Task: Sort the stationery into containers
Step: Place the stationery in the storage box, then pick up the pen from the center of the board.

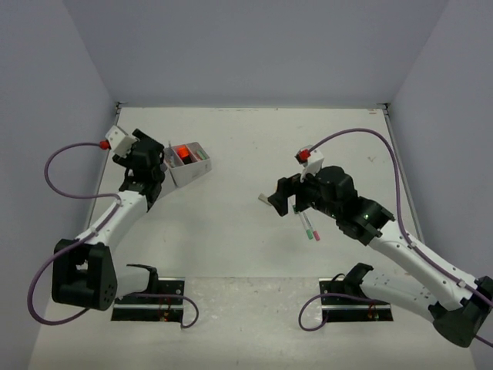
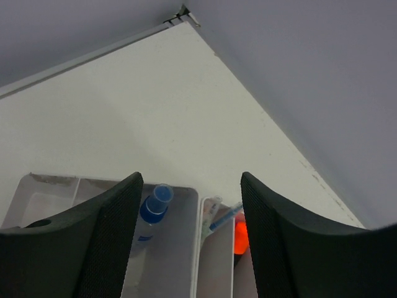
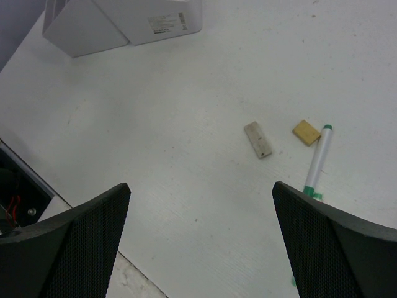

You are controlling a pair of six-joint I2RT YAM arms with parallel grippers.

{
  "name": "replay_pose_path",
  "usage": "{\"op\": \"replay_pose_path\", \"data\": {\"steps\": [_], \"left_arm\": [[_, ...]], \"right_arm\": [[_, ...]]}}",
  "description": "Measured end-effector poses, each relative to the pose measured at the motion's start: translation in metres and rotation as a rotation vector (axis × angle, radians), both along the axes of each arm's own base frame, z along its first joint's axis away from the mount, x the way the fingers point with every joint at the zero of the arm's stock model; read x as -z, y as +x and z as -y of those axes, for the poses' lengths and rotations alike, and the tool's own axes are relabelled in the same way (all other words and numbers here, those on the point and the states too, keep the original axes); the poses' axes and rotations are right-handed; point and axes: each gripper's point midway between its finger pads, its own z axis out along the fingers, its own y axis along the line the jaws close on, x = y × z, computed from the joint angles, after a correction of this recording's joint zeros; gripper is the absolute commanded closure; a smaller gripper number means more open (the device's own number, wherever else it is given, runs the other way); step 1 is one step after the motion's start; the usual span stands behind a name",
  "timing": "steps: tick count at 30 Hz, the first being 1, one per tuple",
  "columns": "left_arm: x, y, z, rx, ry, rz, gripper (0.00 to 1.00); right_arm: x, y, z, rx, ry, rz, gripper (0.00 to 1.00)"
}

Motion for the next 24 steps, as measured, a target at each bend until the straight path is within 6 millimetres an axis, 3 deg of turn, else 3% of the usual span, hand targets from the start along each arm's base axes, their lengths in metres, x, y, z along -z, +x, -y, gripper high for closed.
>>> {"op": "replay_pose_path", "data": {"steps": [4,11,15,19,20,24], "left_arm": [[-0.039,-0.009,0.008,0.063,-0.031,0.097,0.01],[-0.097,-0.022,0.047,0.323,-0.053,0.138,0.00],[-0.105,-0.042,0.068,0.463,-0.069,0.126,0.00],[-0.106,-0.071,0.081,0.565,-0.078,0.132,0.00],[-0.107,-0.077,0.086,0.601,-0.076,0.135,0.00],[-0.103,-0.092,0.108,0.755,-0.055,0.099,0.00]], "right_arm": [[0.025,0.008,-0.004,0.008,-0.061,-0.060,0.01],[0.083,0.034,0.007,0.101,-0.206,-0.188,0.01],[0.120,0.042,0.018,0.194,-0.290,-0.303,0.01],[0.135,0.059,0.016,0.313,-0.302,-0.368,0.02],[0.139,0.063,0.015,0.341,-0.305,-0.375,0.05],[0.155,0.068,0.020,0.398,-0.328,-0.415,0.48]]}}
